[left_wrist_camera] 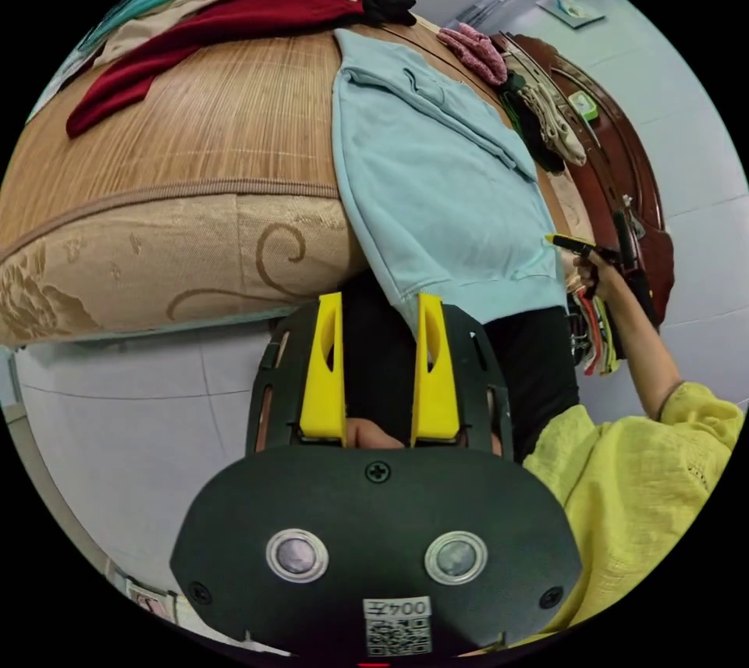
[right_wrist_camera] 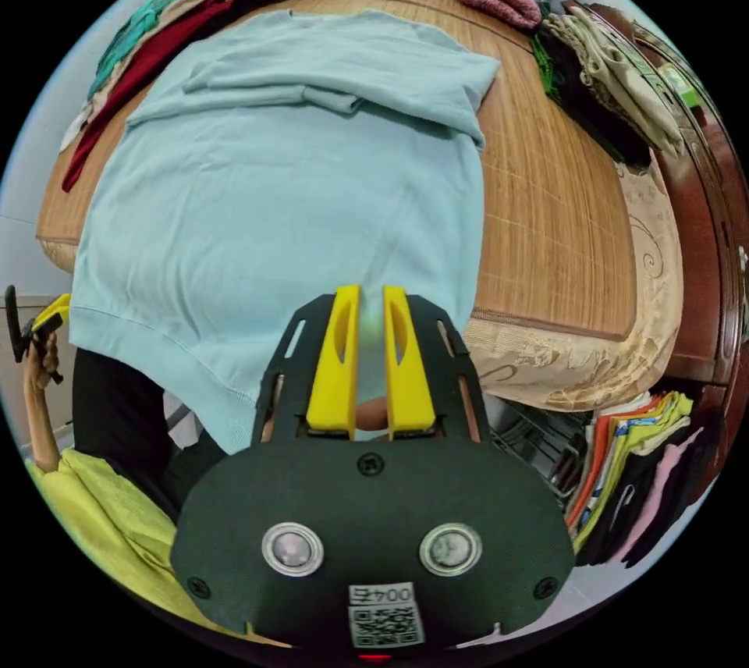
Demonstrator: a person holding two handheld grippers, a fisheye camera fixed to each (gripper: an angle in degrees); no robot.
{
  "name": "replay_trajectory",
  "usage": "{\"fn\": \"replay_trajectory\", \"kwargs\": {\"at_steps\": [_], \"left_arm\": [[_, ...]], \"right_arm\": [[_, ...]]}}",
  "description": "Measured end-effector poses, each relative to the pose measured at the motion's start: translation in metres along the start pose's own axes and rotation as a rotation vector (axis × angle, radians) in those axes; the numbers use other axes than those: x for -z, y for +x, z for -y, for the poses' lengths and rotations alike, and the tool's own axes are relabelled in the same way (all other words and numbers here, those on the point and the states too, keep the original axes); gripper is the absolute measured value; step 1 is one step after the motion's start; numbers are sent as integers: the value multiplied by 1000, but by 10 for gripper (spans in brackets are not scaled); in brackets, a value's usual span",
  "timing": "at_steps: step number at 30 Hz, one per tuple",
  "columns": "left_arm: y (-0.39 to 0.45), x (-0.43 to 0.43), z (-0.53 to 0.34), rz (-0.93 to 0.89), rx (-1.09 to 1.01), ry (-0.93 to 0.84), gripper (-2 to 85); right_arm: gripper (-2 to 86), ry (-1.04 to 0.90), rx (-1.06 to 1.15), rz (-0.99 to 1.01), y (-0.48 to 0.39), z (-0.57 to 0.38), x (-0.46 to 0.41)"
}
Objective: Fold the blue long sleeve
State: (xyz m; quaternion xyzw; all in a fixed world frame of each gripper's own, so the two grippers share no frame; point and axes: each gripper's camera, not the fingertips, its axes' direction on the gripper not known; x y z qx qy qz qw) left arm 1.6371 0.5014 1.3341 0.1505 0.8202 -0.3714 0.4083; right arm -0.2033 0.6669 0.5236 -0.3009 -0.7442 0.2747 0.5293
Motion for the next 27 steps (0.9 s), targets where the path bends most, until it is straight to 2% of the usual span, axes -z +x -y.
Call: {"fn": "replay_trajectory", "kwargs": {"at_steps": [2, 6, 10, 14, 18, 23, 25, 27], "left_arm": [[-10, 0, -4, -49, 38, 12, 132], [-27, 6, -6, -131, 93, 47, 142], [-42, 12, -8, -210, 124, 75, 151], [-50, -2, -4, -203, 120, 8, 158], [-49, -8, 1, -190, 105, -12, 163], [-58, -20, 6, -175, 112, -48, 155], [-64, -22, 6, -173, 123, -48, 143], [-69, -23, 6, -157, 115, -44, 113]], "right_arm": [[86, 80, -60, 95, 25, -22, 26], [128, 224, -247, 477, 106, -97, 64], [139, 337, -468, 861, 179, -188, 55], [152, 298, -497, 895, 191, -234, 44], [161, 329, -530, 1015, 199, -261, 48], [148, 271, -441, 958, 193, -263, 69], [117, 226, -409, 961, 193, -263, 80], [81, 237, -379, 881, 193, -266, 96]]}}
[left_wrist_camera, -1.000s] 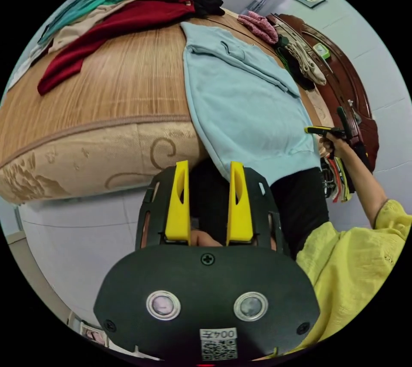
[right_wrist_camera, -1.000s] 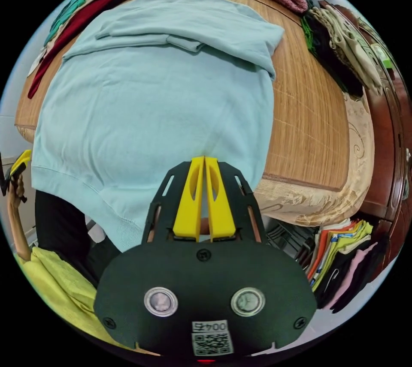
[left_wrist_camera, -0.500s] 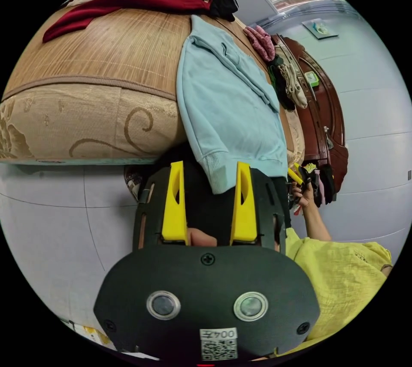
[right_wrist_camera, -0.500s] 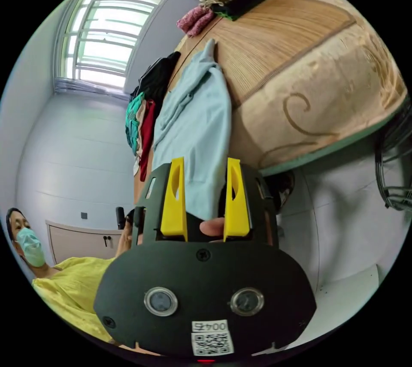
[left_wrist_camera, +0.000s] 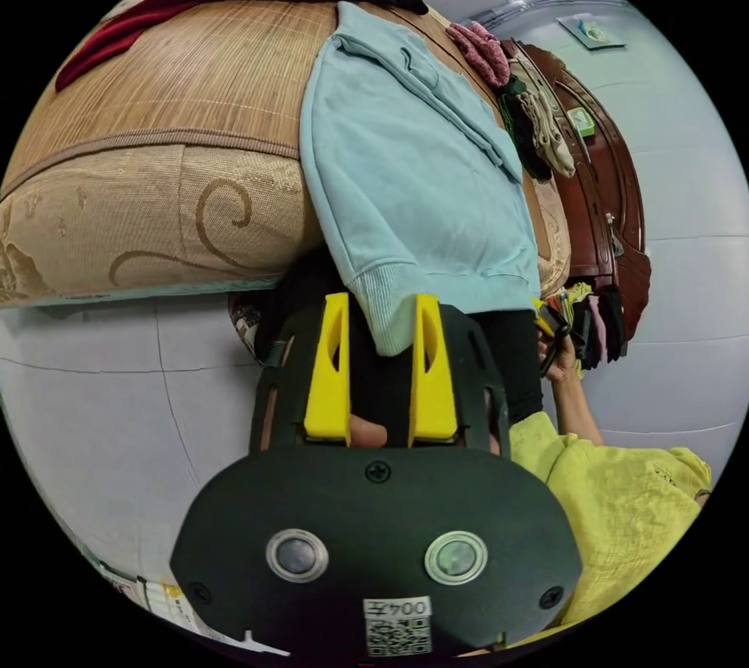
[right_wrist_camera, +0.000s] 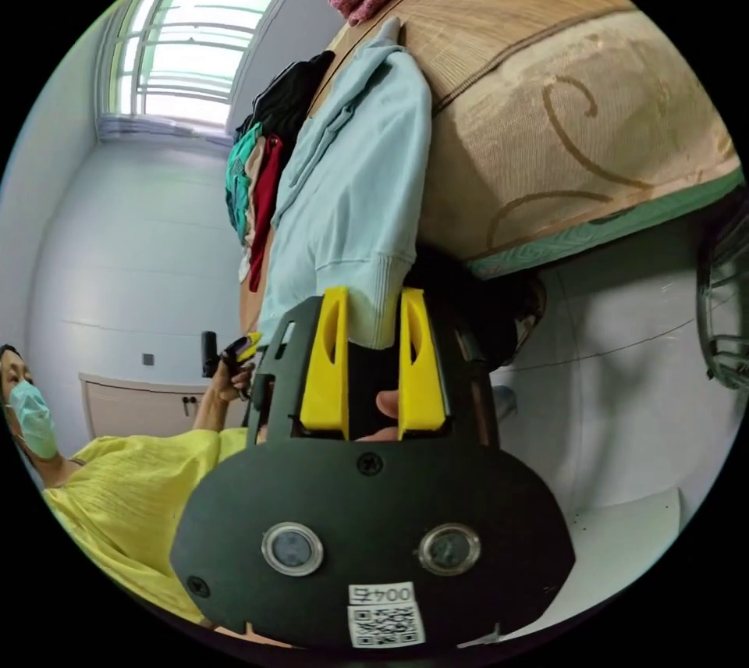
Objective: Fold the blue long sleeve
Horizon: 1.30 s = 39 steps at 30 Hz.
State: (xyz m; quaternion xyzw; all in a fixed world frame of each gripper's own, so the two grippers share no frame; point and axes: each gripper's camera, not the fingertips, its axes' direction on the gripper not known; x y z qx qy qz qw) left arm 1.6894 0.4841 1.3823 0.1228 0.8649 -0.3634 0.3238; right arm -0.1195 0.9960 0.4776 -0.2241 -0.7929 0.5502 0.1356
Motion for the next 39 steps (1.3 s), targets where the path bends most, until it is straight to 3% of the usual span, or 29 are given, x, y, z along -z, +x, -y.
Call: {"fn": "replay_trajectory", "kwargs": {"at_steps": [4, 10, 15, 22, 29, 34, 39], "left_arm": [[-8, 4, 2, 5, -13, -9, 63], [-30, 23, -3, -145, 0, 27, 30], [-46, 74, -22, -321, -11, 225, 23], [-43, 129, -67, -330, -92, 357, 22], [-53, 147, -125, -294, -44, 317, 21], [-46, 156, -100, -384, -37, 345, 23], [-22, 177, -10, -430, -87, 371, 27]], "right_arm": [[49, 18, 46, 5, -19, -5, 33], [42, 75, 74, 104, -38, -14, 93], [38, 226, 87, 275, -58, -25, 161], [36, 274, 256, 290, -114, -73, 228], [36, 336, 183, 341, -106, -133, 262], [37, 441, 109, 454, -98, -103, 278], [39, 487, 84, 500, -110, -26, 279]]}}
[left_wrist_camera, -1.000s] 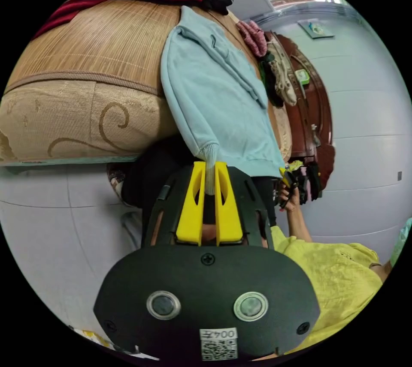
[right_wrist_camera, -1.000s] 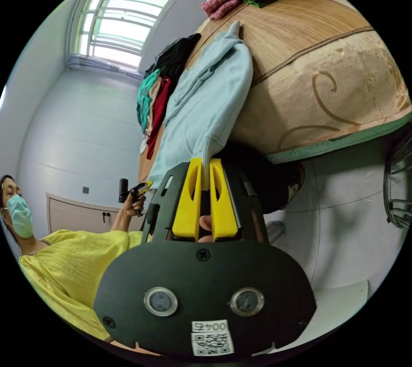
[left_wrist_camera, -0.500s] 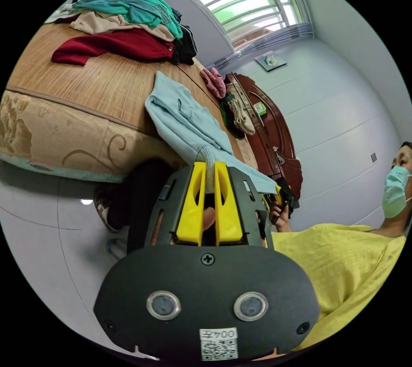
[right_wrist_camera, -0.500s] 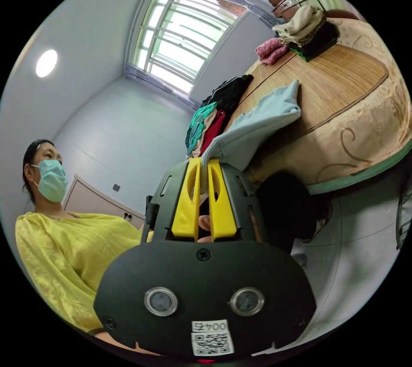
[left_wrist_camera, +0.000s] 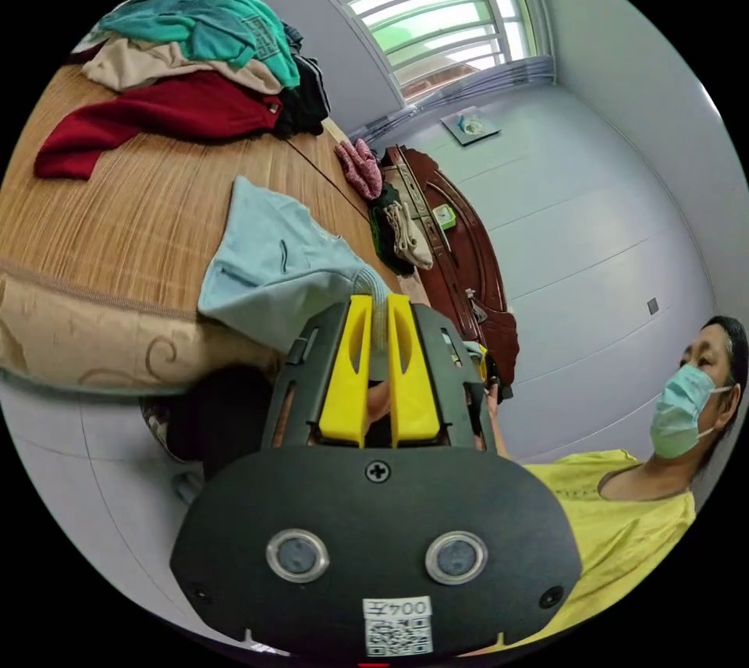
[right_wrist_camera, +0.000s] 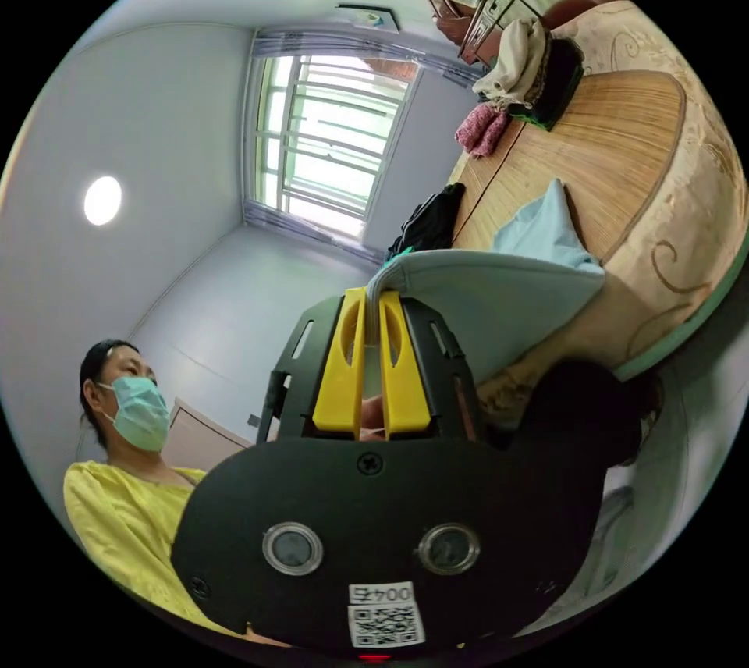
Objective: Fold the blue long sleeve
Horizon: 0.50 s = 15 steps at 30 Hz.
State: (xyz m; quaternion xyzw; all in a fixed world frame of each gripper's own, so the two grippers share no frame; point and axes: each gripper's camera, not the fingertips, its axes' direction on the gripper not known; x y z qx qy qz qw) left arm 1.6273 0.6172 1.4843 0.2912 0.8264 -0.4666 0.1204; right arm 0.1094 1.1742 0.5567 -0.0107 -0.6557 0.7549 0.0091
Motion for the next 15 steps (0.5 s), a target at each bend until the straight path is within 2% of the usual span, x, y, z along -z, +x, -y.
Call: {"fn": "replay_trajectory", "kwargs": {"at_steps": [7, 15], "left_arm": [[9, -71, 136, 82, -51, -49, 29], [-70, -187, 251, 124, 155, -104, 32]], "right_arm": [[39, 49, -62, -66, 52, 124, -92], [40, 20, -226, -220, 191, 226, -203]]}}
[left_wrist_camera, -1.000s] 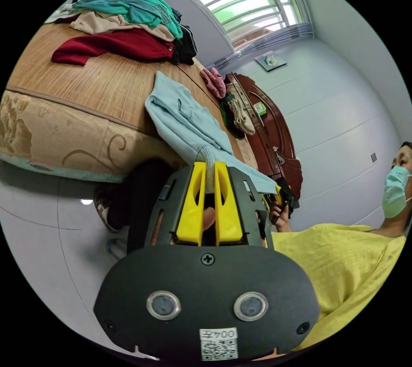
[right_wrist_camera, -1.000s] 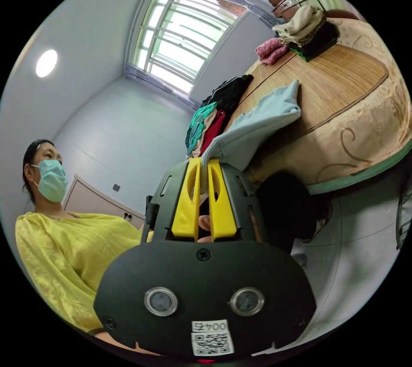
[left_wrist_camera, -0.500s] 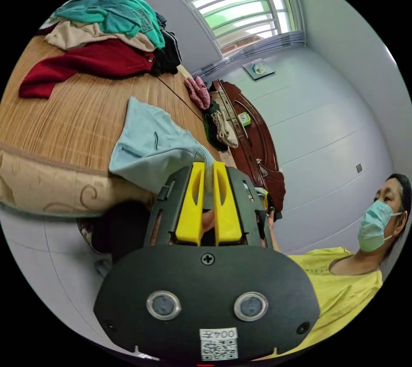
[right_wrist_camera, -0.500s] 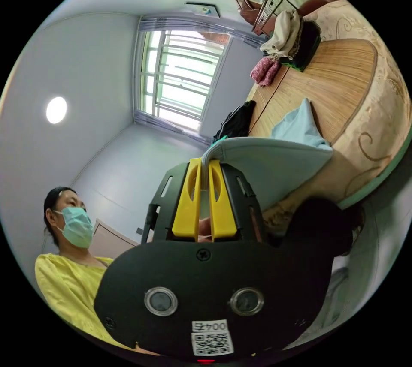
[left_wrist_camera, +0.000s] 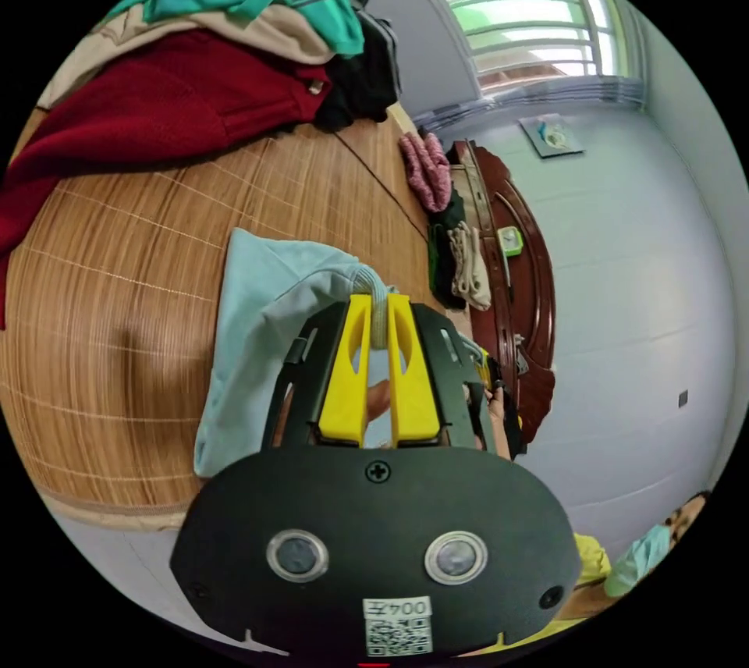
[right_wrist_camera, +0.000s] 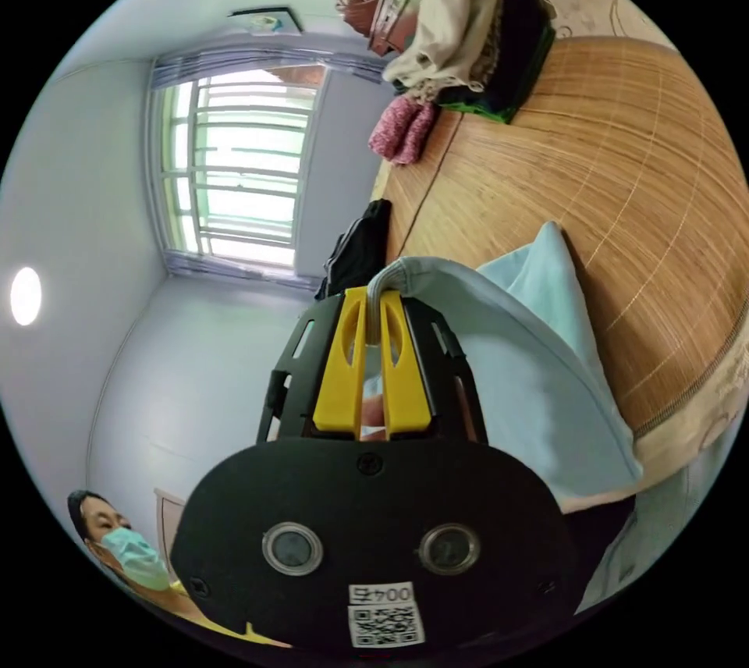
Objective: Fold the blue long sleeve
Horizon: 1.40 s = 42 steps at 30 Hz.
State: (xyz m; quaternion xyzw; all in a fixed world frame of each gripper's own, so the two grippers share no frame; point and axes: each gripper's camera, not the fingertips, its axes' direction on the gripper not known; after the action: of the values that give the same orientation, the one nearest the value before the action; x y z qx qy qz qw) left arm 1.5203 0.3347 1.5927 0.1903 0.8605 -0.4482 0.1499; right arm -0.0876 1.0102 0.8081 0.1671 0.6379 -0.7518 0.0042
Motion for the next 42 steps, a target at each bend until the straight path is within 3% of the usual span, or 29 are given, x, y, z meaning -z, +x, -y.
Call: {"fn": "replay_trajectory", "kwargs": {"at_steps": [6, 10, 15, 17, 21, 25, 30, 34, 37, 42], "left_arm": [[-47, -79, 35, 92, 100, -16, 45], [-61, -105, 39, 68, 126, 18, 74], [-58, -87, 30, -14, 167, 242, 109], [-41, -72, 23, -9, 119, 287, 112], [33, -53, -17, 293, -171, 178, 111], [77, -53, -91, 595, -403, 79, 99], [58, -74, -174, 806, -457, -72, 57], [41, -100, -190, 846, -427, -162, 28], [56, -113, -192, 852, -433, -176, 16], [94, -152, -198, 1018, -572, -243, 6]], "right_arm": [[52, -35, -127, -94, 97, 40, -93], [97, -46, -201, 26, 152, 50, -129], [95, 104, -130, 150, 164, 45, -118], [84, 20, -71, 125, 151, 41, -121], [100, -412, 208, -230, 100, -9, -168], [126, -686, 416, -558, 98, -102, -220], [101, -814, 454, -914, 152, -164, -290], [95, -859, 488, -1100, 196, -197, -353], [91, -859, 451, -1170, 214, -206, -385], [90, -919, 397, -1222, 238, -210, -423]]}}
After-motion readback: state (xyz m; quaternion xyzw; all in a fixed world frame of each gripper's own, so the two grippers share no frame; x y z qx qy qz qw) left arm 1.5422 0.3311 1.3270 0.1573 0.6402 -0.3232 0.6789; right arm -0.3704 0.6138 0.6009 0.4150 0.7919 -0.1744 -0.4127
